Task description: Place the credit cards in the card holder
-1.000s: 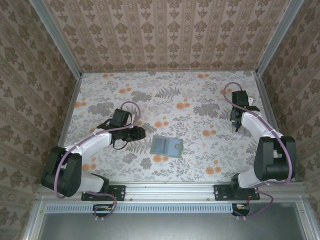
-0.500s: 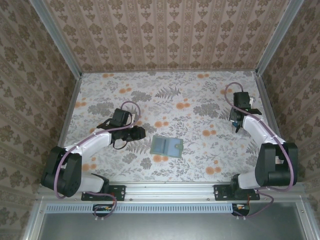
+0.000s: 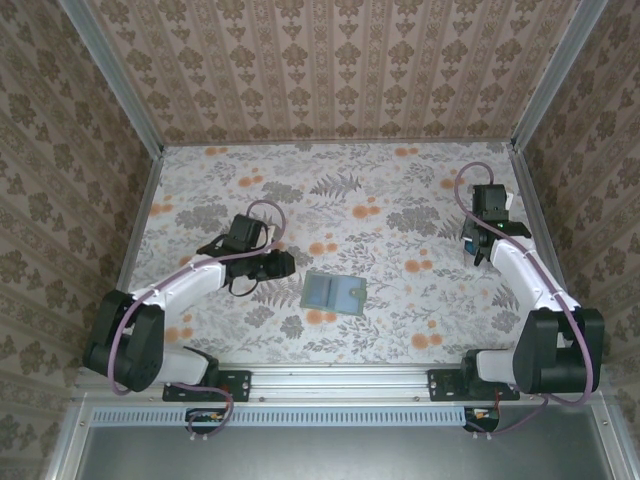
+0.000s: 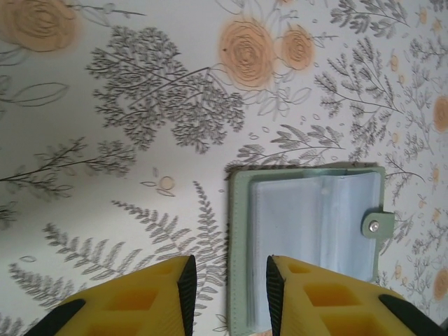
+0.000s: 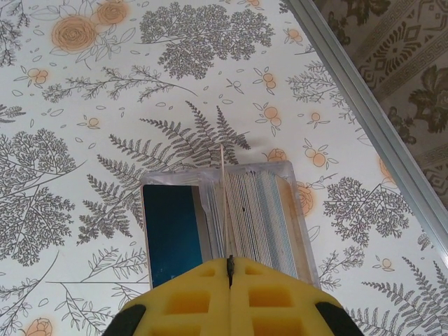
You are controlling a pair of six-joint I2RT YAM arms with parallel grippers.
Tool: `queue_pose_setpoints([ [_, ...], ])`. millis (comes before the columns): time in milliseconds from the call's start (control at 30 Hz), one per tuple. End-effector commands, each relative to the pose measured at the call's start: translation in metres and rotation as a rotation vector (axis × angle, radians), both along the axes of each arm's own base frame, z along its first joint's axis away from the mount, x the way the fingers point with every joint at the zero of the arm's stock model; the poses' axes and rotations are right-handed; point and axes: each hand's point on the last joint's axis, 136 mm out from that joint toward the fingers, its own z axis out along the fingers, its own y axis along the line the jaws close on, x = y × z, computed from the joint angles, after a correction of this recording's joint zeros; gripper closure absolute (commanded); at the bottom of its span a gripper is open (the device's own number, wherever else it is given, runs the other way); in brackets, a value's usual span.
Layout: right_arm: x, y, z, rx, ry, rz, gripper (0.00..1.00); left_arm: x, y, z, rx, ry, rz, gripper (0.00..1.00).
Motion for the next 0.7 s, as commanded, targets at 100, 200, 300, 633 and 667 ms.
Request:
queue_pose_setpoints([
  [100, -0.007, -0.001, 0.001, 0.003, 0.006, -0.006, 1.00, 0.005, -0.009, 0.008, -0.016, -0.009, -0.027, 0.66],
  [200, -0.009, -0.005, 0.012, -0.015, 0.000, -0.019, 1.00, 0.005, -0.010, 0.009, -0.022, -0.007, -0.022, 0.66],
  [300, -0.011, -0.004, 0.015, -0.016, 0.016, -0.015, 1.00, 0.007, -0.014, 0.010, -0.025, -0.005, -0.027, 0.66],
  [633, -0.001, 0.011, 0.016, 0.042, -0.009, 0.067, 1.00, 0.009, -0.019, 0.007, -0.016, 0.003, -0.040, 0.66],
  [667, -0.001, 0.012, 0.016, 0.043, -0.009, 0.070, 1.00, 0.009, -0.020, 0.008, -0.018, 0.002, -0.043, 0.66],
])
